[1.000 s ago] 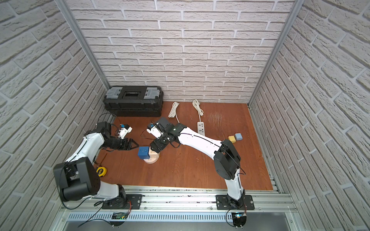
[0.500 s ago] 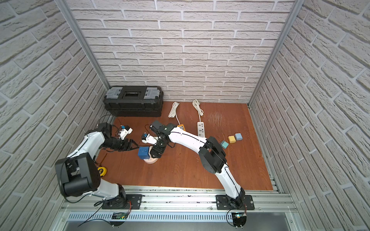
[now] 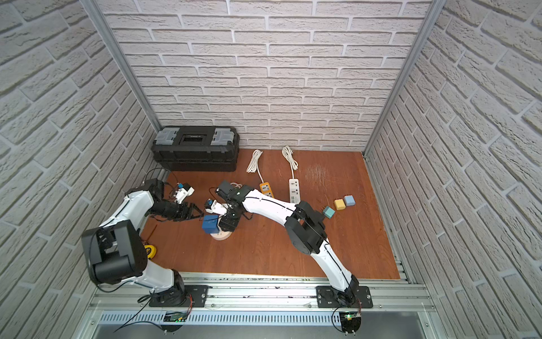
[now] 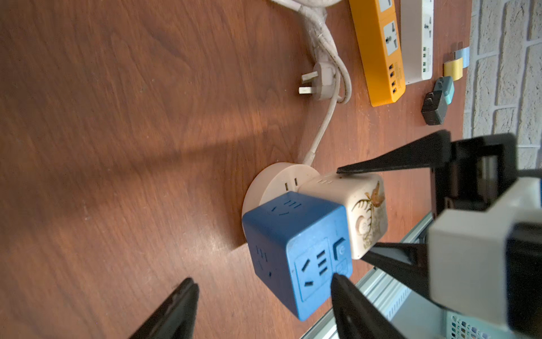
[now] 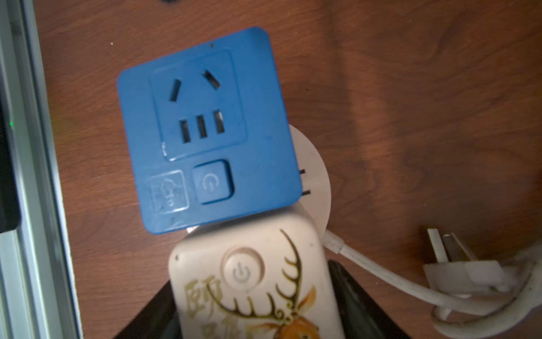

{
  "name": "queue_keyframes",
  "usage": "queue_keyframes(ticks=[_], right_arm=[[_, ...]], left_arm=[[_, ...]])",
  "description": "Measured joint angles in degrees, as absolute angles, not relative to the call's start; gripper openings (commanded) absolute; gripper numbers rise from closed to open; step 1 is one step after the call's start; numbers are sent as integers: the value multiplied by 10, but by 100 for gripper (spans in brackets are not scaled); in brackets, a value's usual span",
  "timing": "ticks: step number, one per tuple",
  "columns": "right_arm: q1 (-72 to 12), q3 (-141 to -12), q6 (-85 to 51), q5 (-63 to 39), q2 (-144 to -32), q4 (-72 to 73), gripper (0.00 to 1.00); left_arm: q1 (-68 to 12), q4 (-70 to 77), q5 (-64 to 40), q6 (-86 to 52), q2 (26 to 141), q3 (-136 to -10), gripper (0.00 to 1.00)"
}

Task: Pull the plug off the socket
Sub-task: Remove the plug from the socket.

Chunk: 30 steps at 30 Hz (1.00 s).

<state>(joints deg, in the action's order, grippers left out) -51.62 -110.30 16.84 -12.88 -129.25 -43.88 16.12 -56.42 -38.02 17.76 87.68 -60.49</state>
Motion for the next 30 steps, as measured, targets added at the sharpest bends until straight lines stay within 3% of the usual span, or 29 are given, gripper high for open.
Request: queue_keyframes(ticks=[3, 7, 10, 16, 30], right_arm=[[-521, -1060, 156, -112, -1269, -397, 33], [-527, -1006, 138, -103, -1240, -355, 21], [-531, -972, 123, -98, -1221, -329, 15], [-541, -945, 102, -80, -1206, -310, 4], [-547, -931, 83, -63, -1200, -291, 2]], left_arm=[[161, -571, -383, 181, 884, -614, 71], [161, -577, -392, 183, 892, -628, 62], [159, -586, -404, 185, 895, -639, 46], [146, -608, -429, 198, 900, -665, 0], [101, -657, -460, 244, 982, -674, 0]])
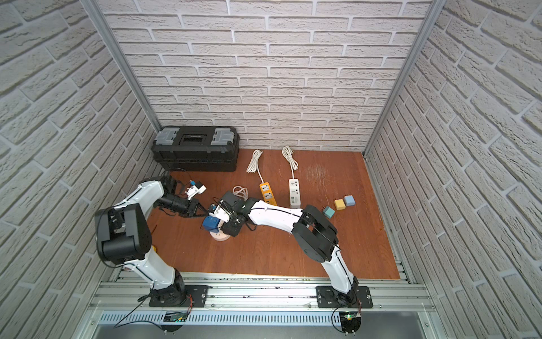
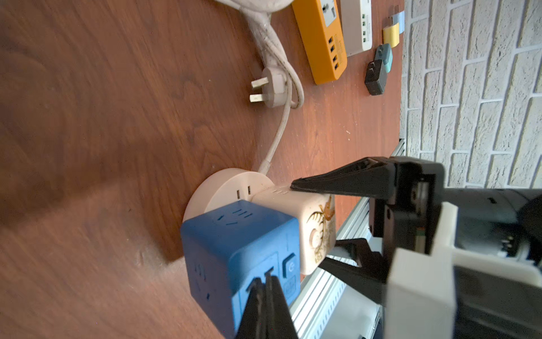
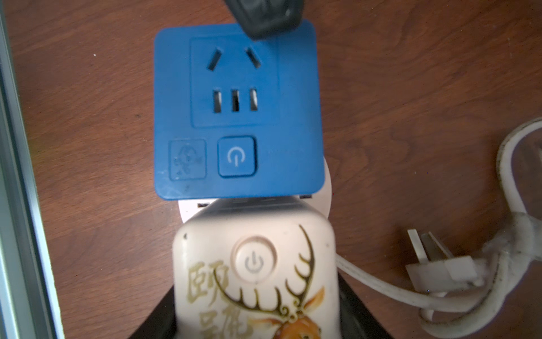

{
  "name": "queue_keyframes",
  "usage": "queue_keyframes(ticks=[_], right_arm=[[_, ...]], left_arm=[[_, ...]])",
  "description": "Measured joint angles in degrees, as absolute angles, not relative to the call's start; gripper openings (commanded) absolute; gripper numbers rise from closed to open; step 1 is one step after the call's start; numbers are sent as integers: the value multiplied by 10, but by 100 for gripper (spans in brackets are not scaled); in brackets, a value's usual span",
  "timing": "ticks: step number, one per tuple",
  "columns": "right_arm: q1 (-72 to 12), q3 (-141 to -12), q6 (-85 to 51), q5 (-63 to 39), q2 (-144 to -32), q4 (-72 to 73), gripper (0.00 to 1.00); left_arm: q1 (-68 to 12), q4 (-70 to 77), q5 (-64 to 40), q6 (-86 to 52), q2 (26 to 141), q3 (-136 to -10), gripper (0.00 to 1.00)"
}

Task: Pull the plug off the socket
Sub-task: Remove the plug from the socket.

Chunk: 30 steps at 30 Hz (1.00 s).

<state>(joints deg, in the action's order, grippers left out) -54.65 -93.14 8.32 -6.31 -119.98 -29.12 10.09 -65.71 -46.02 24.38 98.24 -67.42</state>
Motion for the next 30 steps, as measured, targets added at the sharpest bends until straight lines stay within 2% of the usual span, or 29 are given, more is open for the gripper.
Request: queue_keyframes(ticks=[21, 30], right_arm=[[-571, -920, 77, -4, -1193, -277, 2], [-541, -946, 57, -77, -1206, -304, 2]], left_arm=[[80, -632, -441, 184, 987, -666, 0], [77, -623, -441, 182, 981, -659, 0]])
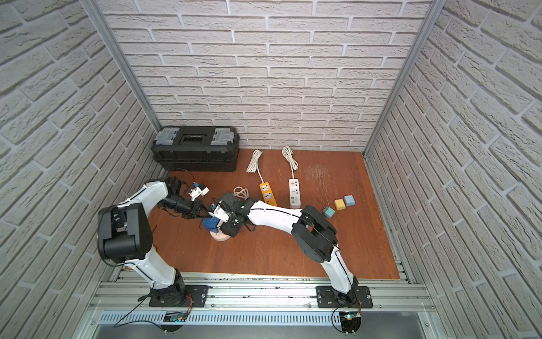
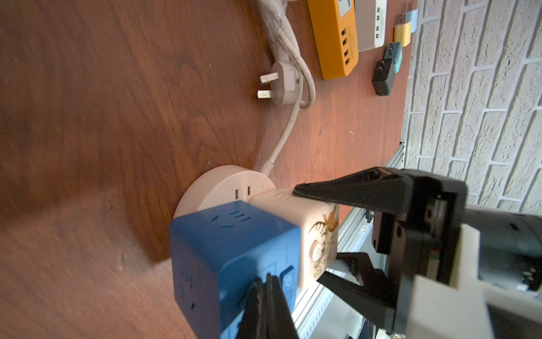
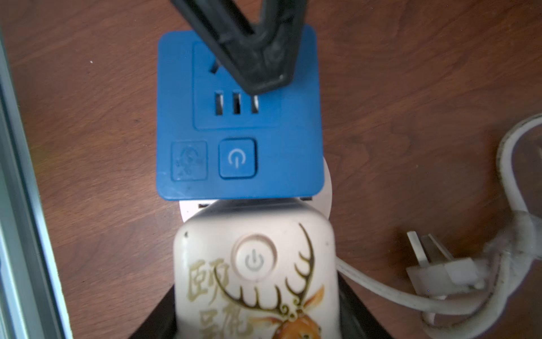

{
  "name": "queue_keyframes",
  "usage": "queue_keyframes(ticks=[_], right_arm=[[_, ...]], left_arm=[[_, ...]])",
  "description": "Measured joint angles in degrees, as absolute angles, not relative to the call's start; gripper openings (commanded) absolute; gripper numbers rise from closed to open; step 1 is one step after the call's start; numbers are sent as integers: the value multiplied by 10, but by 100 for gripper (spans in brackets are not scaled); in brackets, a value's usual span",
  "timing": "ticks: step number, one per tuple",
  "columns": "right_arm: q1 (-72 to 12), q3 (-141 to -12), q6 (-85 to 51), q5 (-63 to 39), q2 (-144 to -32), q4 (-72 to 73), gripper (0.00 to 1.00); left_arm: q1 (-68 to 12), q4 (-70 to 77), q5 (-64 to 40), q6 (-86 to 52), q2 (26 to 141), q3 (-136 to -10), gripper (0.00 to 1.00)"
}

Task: Pull the plug off the socket
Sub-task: Remove the plug from the socket.

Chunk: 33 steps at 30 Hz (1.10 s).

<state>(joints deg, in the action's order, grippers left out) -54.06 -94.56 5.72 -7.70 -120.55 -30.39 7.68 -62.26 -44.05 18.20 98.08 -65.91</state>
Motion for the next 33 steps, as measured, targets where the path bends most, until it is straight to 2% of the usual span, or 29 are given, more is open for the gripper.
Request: queue_keyframes(ticks=[7, 19, 33], right_arm=[[-540, -949, 57, -84, -1206, -309, 2], [-587, -927, 62, 28, -1197, -284, 3], [-559, -928, 35, -43, -1197, -286, 3]], left_arm=[[77, -612, -443, 182, 974, -651, 0], [76, -609, -453, 178, 973, -643, 0], [68, -606, -454, 178, 974, -642, 0]])
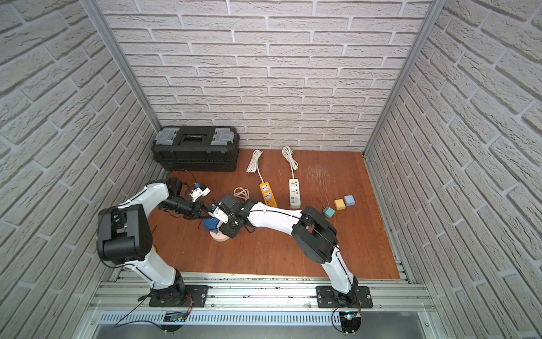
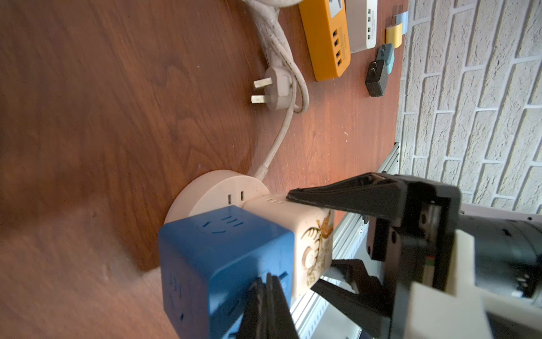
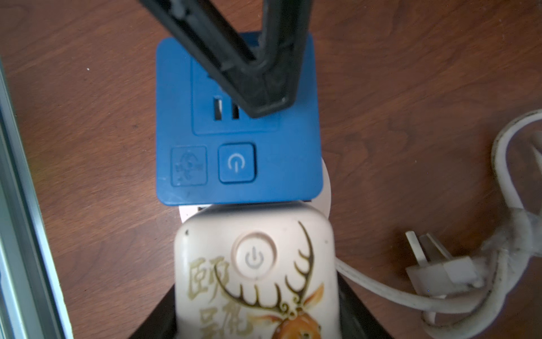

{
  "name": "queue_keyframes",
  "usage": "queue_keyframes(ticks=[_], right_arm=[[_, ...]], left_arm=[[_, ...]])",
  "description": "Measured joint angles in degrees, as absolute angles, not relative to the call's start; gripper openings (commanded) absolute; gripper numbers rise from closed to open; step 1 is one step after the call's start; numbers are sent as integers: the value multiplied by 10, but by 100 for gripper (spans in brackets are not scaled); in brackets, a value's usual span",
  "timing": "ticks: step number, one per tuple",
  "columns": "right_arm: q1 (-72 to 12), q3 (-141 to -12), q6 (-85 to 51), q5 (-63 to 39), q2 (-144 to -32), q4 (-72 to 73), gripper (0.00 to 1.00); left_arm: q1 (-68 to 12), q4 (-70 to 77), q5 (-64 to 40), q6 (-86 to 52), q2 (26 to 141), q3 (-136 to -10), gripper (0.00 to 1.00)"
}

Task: Pull the plug off the socket
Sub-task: Remove the plug from the socket.

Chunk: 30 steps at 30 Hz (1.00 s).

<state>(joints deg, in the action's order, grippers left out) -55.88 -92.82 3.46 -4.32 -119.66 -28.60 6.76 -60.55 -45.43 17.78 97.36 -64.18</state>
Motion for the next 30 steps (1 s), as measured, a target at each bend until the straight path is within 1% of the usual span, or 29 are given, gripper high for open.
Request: queue_keyframes(ticks=[4, 9, 13, 18, 26, 30], right_arm=[[-565, -928, 37, -27, -1197, -287, 3], [-586, -928, 46, 26, -1197, -286, 2], [-590, -928, 44, 36, -1197, -286, 3], [-582, -928, 34, 20, -1197, -286, 3], [-553, -929, 14, -48, -1197, -286, 3], [-553, -929, 14, -48, -1197, -286, 3]], left_arm=[[66, -605, -455, 178, 974, -642, 0], [66, -606, -457, 177, 975, -641, 0], [66, -606, -457, 177, 975, -641, 0], [66, -606, -458, 177, 975, -641, 0], [66, -604, -461, 177, 976, -641, 0], [66, -604, -462, 177, 977, -641, 0]])
